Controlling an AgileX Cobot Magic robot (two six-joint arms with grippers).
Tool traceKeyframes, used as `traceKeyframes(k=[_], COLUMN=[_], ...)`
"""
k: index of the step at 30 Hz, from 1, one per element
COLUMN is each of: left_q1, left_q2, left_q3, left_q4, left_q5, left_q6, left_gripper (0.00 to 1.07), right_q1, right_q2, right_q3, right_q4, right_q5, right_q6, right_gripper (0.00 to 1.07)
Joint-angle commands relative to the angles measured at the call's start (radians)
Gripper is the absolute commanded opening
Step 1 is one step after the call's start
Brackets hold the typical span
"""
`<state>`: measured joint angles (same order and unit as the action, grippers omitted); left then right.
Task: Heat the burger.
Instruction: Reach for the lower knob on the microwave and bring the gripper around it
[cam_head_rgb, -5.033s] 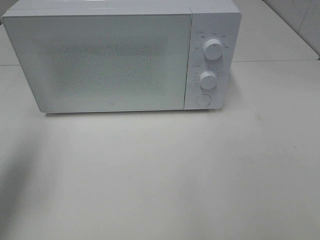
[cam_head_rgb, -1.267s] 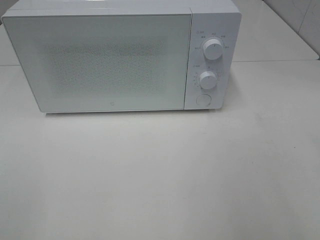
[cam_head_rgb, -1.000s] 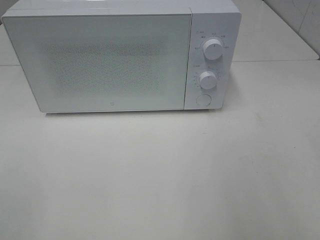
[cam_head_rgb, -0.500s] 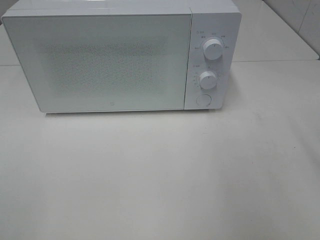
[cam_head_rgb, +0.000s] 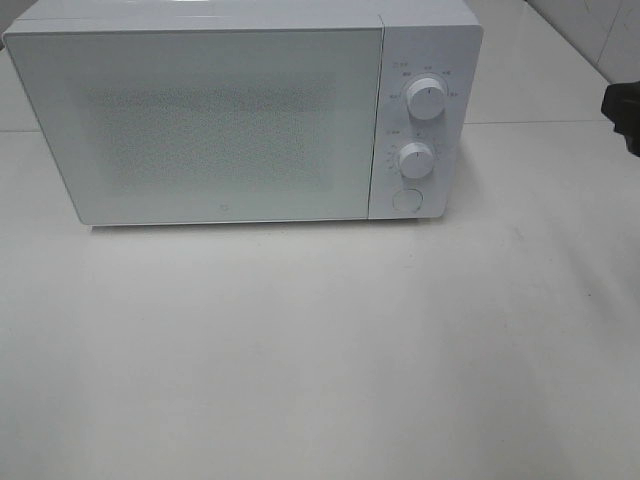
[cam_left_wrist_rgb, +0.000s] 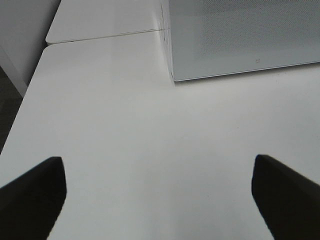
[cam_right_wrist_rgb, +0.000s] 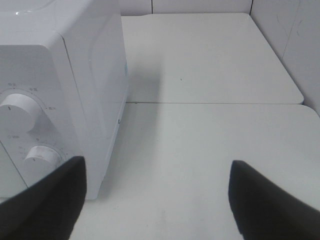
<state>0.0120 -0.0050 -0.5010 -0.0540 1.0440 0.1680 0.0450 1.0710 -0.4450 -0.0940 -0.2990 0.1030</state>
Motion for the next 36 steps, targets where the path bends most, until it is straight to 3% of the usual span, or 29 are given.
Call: traceKeyframes(k=[1,8,12,14,16,22,25,28,30,36], left_q1=[0.005,0.005,0.005,0.005,0.005,0.005,0.005,0.005,0.005,0.005], left_q2=[-0.019,-0.019,-0.019,-0.019,-0.019,-0.019,-0.019,-0.019,-0.019,-0.019], left_q3=[0.001,0.001,0.001,0.001,0.001,0.001,0.001,0.001,0.001,0.001], left_q4=[-0.002,-0.002,-0.002,-0.002,-0.002,-0.002,-0.002,-0.002,-0.002,-0.002], left_q5=[-0.002,-0.002,-0.002,-0.002,-0.002,-0.002,-0.002,-0.002,-0.002,-0.002], left_q6=[-0.003,-0.003,-0.003,-0.003,-0.003,-0.003,-0.003,-0.003,-0.003,-0.003], left_gripper=[0.93,0.93,0.93,0.93,0.93,0.93,0.93,0.93,0.93,0.93], right_q1=[-0.005,0.052,0.182,0.209,0.3,0.381,0.467,0.482,0.555,0.643], right_q2=[0.032,0.039,0.039,0.039,0.039,0.073,0.193,0.215,0.308,0.422], right_q3=[0.057,0.121,0.158,0.16,0.162,0.162,0.162,0.162,0.162,0.12], right_q4=[0.125,0.31,0.516,0.557,0.671,0.697,0.703,0.71,0.774,0.859], right_q5=[-0.172,-0.342,-0.498,-0.525,-0.612,-0.682,-0.773,-0.793,-0.884,-0.93], right_q6=[-0.145,-0.292,-0.474,-0.509,-0.614,-0.647,-0.63,-0.621,-0.572,-0.557], right_gripper=[0.76,0.76,0.76,0.76,0.76,0.76,0.76,0.76,0.76,0.76])
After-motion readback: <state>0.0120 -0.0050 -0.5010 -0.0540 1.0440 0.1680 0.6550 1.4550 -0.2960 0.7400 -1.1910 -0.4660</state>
